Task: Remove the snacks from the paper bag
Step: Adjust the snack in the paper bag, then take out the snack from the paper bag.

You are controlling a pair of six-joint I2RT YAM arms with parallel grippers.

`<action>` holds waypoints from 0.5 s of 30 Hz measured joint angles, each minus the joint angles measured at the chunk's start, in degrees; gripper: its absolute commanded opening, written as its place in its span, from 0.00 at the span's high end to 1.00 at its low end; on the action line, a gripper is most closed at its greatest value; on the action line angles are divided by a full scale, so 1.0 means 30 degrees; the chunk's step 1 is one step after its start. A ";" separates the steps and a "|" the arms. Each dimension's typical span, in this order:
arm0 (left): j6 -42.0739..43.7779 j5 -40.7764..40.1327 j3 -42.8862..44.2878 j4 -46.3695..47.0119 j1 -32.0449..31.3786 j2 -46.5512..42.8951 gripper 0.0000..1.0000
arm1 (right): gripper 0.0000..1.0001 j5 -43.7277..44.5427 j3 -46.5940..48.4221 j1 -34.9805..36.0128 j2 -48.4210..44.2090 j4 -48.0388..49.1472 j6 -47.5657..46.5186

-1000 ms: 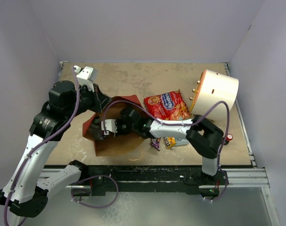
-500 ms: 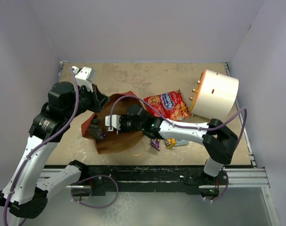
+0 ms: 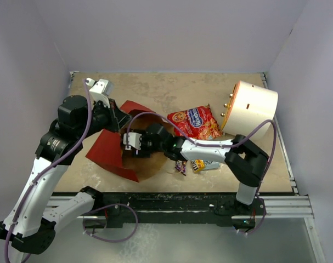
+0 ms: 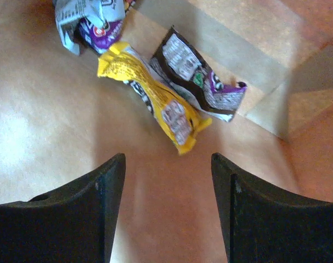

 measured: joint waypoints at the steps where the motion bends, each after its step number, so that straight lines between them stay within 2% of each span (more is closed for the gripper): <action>1: -0.0124 0.0117 -0.0131 0.0109 0.0000 -0.0029 1.00 | 0.35 -0.0044 -0.0226 -0.0058 -0.0255 -0.0087 -0.0066; 7: -0.0561 0.0415 -0.0831 0.0219 0.0000 -0.0153 1.00 | 0.36 -0.0270 -0.0969 -0.0197 -0.0758 -0.0226 -0.0488; 15: -0.0597 0.0699 -0.0831 0.0211 0.0000 0.0073 1.00 | 0.38 -0.0794 0.0117 -0.0189 0.1122 -0.0189 -0.0823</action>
